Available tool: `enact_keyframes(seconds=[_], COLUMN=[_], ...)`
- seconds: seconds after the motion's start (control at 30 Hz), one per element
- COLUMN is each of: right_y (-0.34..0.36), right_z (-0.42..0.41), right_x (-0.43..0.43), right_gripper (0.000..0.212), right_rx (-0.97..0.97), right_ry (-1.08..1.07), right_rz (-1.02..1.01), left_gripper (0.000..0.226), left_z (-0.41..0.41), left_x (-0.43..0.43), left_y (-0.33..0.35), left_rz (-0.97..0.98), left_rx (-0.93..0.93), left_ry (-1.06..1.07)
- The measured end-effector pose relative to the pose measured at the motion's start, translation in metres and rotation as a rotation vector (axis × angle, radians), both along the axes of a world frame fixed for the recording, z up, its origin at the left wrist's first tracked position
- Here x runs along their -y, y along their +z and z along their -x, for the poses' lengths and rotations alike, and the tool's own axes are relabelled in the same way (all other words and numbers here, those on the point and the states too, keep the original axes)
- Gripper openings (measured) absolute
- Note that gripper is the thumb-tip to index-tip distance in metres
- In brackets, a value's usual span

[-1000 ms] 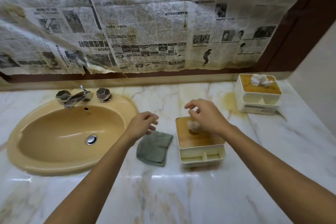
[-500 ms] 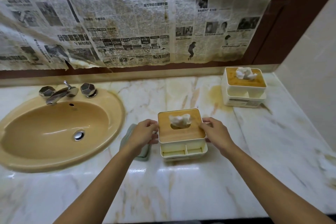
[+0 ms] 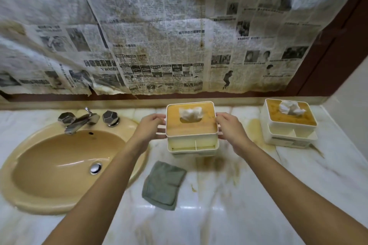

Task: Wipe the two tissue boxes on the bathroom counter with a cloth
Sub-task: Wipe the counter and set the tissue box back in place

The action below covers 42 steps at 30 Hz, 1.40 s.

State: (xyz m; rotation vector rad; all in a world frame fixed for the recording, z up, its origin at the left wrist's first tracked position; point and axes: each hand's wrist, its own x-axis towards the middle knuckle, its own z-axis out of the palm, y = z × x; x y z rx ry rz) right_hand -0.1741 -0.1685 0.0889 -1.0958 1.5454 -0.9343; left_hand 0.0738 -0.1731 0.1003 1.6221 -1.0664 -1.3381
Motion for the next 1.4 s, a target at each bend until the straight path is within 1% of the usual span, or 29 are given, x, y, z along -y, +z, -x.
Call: enact_keyframes(seconds=[0.07, 0.17, 0.33, 0.5, 0.67, 1.0, 1.2, 1.23, 1.3, 1.4], right_y=[0.002, -0.007, -0.034, -0.053, -0.061, -0.061, -0.056, -0.054, -0.048, -0.030], right_z=[-0.023, -0.056, -0.095, -0.113, -0.113, -0.108, -0.101, -0.099, -0.091, -0.072], right_x=[0.027, 0.057, 0.095, 0.116, 0.124, 0.123, 0.120, 0.117, 0.108, 0.087], right_gripper=[0.027, 0.028, 0.024, 0.025, 0.024, 0.028, 0.025, 0.025, 0.033, 0.030], right_rx=[0.028, 0.035, 0.061, -0.018, -0.059, -0.004, 0.007, -0.016, -0.068, -0.072], right_ry=[0.005, 0.036, 0.026, 0.025, 0.040, 0.050, 0.101, 0.082, 0.025, 0.045], right_rz=[-0.021, -0.074, -0.168, -0.156, -0.149, -0.166, -0.183, -0.174, -0.138, -0.061], left_gripper=[0.024, 0.020, 0.027, 0.025, 0.020, 0.023, 0.018, 0.016, 0.012, 0.012], left_z=[-0.020, -0.047, -0.084, -0.099, -0.106, -0.109, -0.111, -0.112, -0.112, -0.099], left_x=[0.024, 0.053, 0.088, 0.112, 0.119, 0.115, 0.113, 0.112, 0.107, 0.090], left_y=[0.000, -0.007, -0.028, -0.044, -0.057, -0.061, -0.061, -0.061, -0.058, -0.041], left_rz=[0.000, -0.030, -0.070, -0.071, -0.085, -0.056, -0.065, -0.057, 0.004, 0.113], left_rx=[0.021, 0.058, 0.054, 0.035, 0.005, 0.020, 0.038, 0.060, 0.135, 0.197], left_ry=[0.024, 0.038, 0.008, -0.039, -0.052, -0.076, -0.054, -0.024, 0.041, 0.048])
